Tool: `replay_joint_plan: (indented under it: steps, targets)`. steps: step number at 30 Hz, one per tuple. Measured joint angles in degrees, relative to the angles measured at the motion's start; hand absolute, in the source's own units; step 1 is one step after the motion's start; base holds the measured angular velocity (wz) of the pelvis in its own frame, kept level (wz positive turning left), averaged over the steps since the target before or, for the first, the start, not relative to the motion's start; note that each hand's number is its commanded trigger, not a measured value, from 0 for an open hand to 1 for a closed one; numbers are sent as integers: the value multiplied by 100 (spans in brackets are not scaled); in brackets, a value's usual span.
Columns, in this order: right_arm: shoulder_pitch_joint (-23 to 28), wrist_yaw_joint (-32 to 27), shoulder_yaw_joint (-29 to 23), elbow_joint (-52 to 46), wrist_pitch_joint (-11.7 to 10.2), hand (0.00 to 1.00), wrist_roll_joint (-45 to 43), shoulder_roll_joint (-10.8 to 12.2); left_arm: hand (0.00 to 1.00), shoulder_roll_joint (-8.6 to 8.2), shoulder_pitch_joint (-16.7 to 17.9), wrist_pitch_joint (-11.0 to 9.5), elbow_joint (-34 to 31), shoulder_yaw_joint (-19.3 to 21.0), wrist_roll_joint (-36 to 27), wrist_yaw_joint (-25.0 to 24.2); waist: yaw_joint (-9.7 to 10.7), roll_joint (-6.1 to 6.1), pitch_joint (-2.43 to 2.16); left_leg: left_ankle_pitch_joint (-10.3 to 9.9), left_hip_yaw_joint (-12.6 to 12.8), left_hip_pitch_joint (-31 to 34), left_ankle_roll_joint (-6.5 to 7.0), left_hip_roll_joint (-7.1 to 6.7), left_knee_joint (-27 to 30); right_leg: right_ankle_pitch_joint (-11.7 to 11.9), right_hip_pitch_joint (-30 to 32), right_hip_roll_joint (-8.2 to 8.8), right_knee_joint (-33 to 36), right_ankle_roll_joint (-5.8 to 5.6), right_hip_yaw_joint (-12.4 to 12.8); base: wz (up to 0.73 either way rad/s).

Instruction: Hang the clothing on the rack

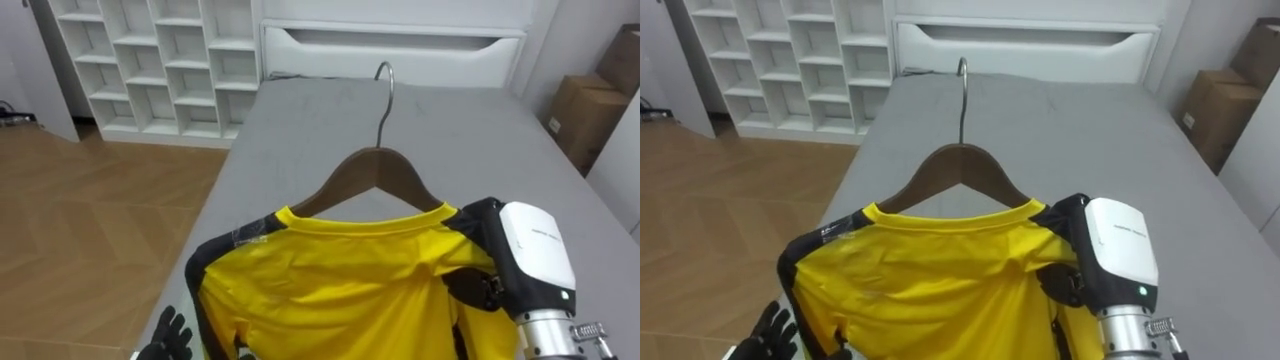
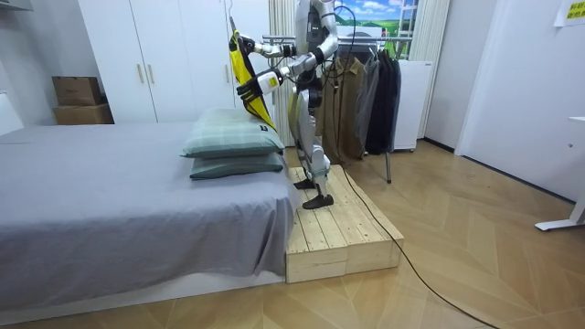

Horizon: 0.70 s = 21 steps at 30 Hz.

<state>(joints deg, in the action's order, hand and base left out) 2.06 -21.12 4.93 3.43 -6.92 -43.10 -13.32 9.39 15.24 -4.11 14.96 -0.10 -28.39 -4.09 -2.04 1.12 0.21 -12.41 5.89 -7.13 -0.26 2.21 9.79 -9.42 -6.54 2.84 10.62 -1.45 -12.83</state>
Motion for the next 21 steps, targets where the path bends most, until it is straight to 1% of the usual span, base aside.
replay_joint_plan:
  steps: [3, 6, 8, 12, 18, 19, 21]
  targets:
    - [127, -77, 3, 0, -10, 100, 0, 1, 0, -13, 70, 0, 71, -33, 297, 1, -2, 15, -9, 0, 6, 0, 0, 0, 38, 0, -10, 5, 1, 0, -26, 0]
    - [216, -88, 4, 0, -10, 100, 1, 1, 0, -54, 71, 1, 320, -30, 554, 2, -4, 24, -11, 0, 15, 3, 1, 0, 54, 0, -6, 6, 2, 0, -24, -1]
    - [233, -87, 0, 0, -10, 100, 11, -1, 0, -110, 72, 5, 440, -32, 667, 0, 9, 41, -21, 0, 43, 22, 0, 2, 62, 0, 48, 6, 3, 0, -18, -5]
    - [236, -78, -55, 0, -10, 100, 7, -9, 0, -185, 70, 4, 440, -30, 666, -56, 25, 56, -20, 1, 62, 49, 1, 2, 77, 0, 77, 9, 8, 0, 3, -3]
    - [240, -77, -256, 0, -10, 100, -16, -8, 0, -190, 69, 4, 440, -30, 666, -117, 57, 103, 2, 0, 122, 64, 1, 3, 95, -6, 102, 15, 15, 10, 33, -4]
    - [241, -78, -259, 0, -10, 100, -36, -7, 0, -189, 70, 4, 440, -32, 665, -117, 65, 118, 11, 0, 169, 65, 1, 3, 92, -12, 118, 14, 16, 19, 81, -16]
    - [244, -78, -257, 1, -14, 100, -46, -6, 0, -188, 69, 3, 440, -70, 654, -117, 73, 123, 13, -1, 217, 87, 1, 2, 88, -13, 158, 8, 12, 22, 150, -15]
